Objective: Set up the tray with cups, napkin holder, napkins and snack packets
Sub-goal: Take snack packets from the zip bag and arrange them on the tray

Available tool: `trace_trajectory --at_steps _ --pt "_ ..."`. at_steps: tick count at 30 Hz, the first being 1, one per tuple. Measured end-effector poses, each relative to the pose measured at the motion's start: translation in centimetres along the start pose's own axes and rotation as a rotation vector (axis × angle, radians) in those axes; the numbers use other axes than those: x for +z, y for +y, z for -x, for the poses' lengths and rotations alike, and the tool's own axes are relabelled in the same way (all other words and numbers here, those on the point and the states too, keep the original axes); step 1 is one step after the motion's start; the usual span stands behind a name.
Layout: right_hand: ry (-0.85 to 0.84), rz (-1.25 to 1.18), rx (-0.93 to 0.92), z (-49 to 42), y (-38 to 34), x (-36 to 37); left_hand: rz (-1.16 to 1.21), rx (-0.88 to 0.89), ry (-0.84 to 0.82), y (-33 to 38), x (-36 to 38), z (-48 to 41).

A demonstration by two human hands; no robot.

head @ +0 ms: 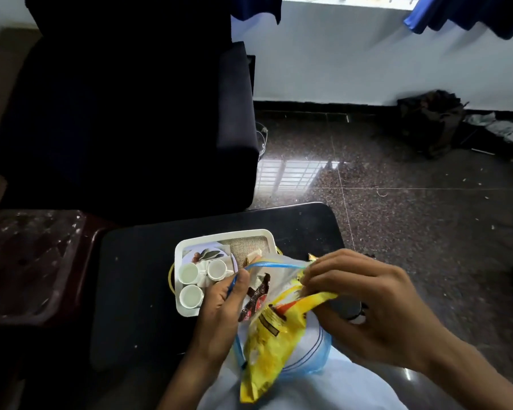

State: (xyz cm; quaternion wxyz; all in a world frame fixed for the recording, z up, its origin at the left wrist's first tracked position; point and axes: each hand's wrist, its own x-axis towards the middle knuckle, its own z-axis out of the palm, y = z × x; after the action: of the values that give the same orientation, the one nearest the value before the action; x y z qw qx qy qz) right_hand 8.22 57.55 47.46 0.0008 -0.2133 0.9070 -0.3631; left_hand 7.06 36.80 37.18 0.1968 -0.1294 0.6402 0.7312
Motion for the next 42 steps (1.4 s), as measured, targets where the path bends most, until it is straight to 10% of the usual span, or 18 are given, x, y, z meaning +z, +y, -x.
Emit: trace_trajectory --at_steps 13,26,42 --pt "0.535 -0.27 0.58 2.8 14.5 -6.3 0.061 -0.028 0.272 -1.1 6.9 -0.9" --pt "0.142 -0.489 1.302 1.3 36.5 10.4 0.226 0.112 0.622 -1.9 13.6 2.2" --pt "-0.059 -0.636 1.518 1.3 40.4 14.3 0.143 0.082 0.732 -3.2 13.0 2.8"
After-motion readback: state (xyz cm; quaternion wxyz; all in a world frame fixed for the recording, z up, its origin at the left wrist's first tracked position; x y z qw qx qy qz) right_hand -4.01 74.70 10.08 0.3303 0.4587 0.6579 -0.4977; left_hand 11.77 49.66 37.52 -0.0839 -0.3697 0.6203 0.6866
